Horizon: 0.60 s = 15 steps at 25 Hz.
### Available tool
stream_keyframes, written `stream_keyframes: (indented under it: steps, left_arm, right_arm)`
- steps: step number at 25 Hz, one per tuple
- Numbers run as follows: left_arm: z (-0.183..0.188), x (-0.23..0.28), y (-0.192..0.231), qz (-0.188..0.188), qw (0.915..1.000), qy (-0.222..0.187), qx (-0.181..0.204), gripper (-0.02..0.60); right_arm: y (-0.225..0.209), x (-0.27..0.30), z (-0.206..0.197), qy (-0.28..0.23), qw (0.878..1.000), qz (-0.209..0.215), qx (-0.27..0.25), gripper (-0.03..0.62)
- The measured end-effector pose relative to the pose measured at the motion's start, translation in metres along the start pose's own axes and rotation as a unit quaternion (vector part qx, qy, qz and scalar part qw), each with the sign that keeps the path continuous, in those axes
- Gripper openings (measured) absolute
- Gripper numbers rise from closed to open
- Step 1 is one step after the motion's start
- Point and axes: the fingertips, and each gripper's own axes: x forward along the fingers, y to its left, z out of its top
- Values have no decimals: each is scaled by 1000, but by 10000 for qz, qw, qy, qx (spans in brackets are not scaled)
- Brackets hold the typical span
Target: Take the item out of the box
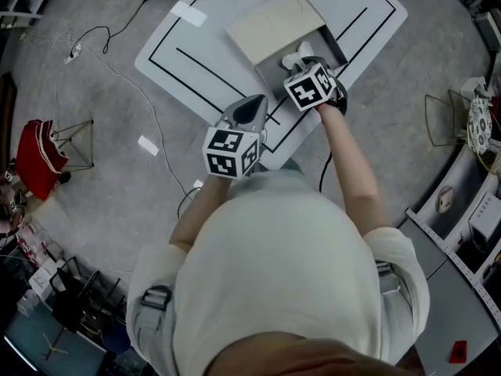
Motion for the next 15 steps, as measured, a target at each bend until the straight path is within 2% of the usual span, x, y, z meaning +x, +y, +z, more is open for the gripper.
stream_keyframes:
  steps: [9, 15]
  left_arm:
    - [-1, -6, 2, 36, 10000, -61, -32, 0]
    - [-3, -12, 7, 78, 9999, -103, -30, 0]
  right_arm:
    - [-4, -4, 0, -174, 9998, -68, -43, 18]
    - [-4, -11, 4, -467, 9983, 107, 319, 8]
